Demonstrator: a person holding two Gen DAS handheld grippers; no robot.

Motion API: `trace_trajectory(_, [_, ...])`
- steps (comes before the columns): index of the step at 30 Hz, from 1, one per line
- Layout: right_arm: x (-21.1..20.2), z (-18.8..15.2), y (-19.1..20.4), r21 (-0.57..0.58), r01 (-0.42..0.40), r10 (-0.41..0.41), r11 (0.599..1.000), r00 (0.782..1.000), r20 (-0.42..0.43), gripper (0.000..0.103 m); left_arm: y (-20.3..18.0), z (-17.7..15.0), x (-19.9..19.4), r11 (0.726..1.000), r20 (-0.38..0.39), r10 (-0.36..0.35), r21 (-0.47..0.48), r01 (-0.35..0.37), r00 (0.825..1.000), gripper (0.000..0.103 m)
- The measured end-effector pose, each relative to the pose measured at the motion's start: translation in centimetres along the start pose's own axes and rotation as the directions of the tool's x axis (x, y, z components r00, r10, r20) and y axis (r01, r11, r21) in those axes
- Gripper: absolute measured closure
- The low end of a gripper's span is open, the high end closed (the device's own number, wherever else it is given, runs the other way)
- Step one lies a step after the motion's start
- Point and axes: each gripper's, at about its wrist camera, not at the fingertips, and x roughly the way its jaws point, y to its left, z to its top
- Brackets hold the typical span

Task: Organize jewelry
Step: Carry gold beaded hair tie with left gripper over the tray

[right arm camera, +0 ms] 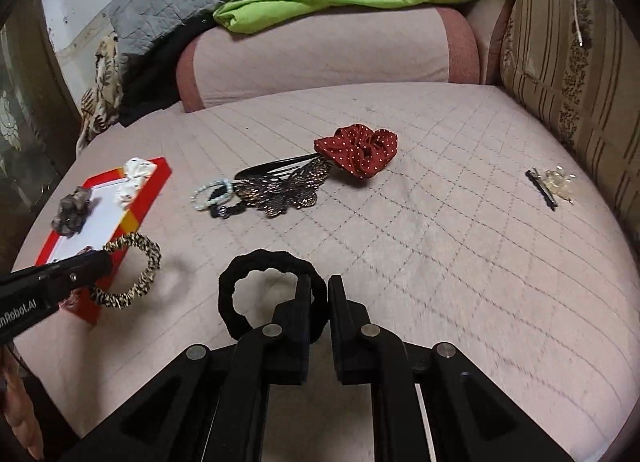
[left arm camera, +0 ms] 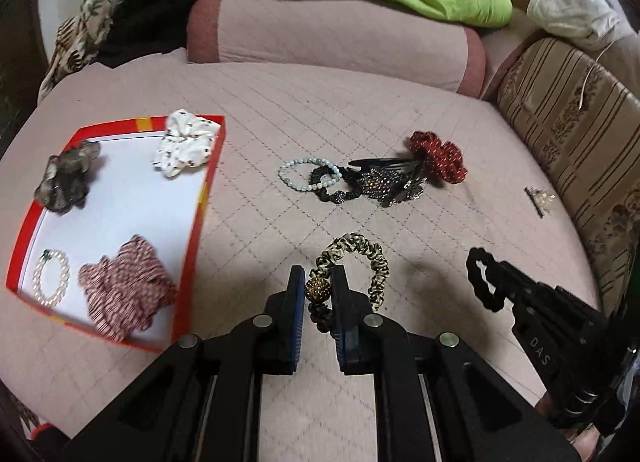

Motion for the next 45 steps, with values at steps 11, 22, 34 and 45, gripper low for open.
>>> trace_trajectory(11, [-4.7,-0.9,3.2,-0.036,-0.024,0.025,0.999,0.999,0.031,0.093,0.8,-1.3,-5.9,1.000,0.099,0.016,0.004,-0.016,0.995,0.091])
trace_trajectory(22, [-7.3,-1.1,6.1,-0.081,-0.024,0.030,0.996,0.997,0.066,0.093,3.2,-2.0,-8.6,0.998,0.143,0.062,-0.032,-0.058,0.988,0.091])
trace_trajectory(34, [-8.1,-1.4,8.4,-0.131,-0.019,0.027,0.991,0.998,0.061,0.093,5.0,-2.4,-9.9,0.986,0.162,0.167,-0.047,-0.161,0.973,0.091])
trace_trajectory(45, [-7.8,-1.3,10.8,-0.190,-0.029,0.039,0.981,0.998,0.048,0.093,7.1,-2.4,-9.8,0.977,0.161,0.212,-0.069,-0.203,0.964,0.091])
